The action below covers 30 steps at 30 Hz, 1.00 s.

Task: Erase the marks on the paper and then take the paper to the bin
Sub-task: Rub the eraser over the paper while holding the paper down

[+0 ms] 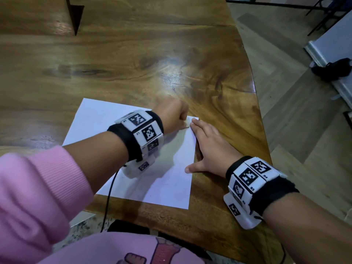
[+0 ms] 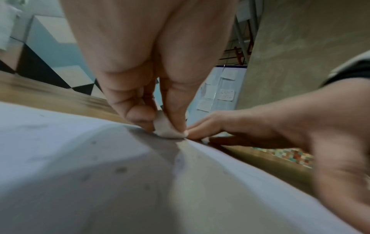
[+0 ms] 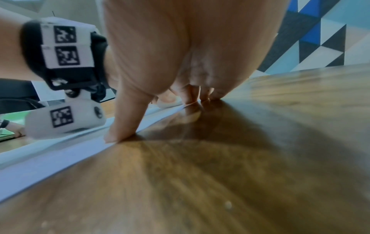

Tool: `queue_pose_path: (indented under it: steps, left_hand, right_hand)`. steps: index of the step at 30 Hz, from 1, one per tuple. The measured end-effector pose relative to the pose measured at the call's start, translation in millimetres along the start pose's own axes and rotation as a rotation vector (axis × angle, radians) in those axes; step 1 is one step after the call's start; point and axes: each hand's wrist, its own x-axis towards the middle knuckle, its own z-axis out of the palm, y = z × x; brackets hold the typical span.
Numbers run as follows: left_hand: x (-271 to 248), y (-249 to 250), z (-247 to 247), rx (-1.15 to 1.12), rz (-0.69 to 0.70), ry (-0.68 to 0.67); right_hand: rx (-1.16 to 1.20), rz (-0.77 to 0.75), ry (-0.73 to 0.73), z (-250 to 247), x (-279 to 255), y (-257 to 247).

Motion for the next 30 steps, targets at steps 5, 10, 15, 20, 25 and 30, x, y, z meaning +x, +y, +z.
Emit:
queue_pose_path:
  steps: [5,10,15,20,25,30]
  left_hand:
    - [-27,-16,2,0.038,0.057,-0.236]
    - [-7,-8,-3,0.020,-0.032,0.021]
    - [-37,-14,9,-0.011,0.029,-0.157]
    - [-26,-11,5,0.026,0.048,-0.128]
    - [-27,-9,6,-0.028,0.007,-0.068]
    - [-47,-12,14,0.026,0.111,-0.225]
  right_hand:
    - [-0.004,-0.002,-0.005,-1,-1,0]
    - [-0.041,-0.014,-0.010,-3,-3,-3]
    - [-0.057,-0.019,-0.012,-3,-4,-3]
    - [-0.074,-0.017,-0.019,-4,-4,-4]
    - [-0.074,-0.005,-0.024,-4,-4,-5]
    - [-0.071,-0.003,-0.034,-5,-5,-6]
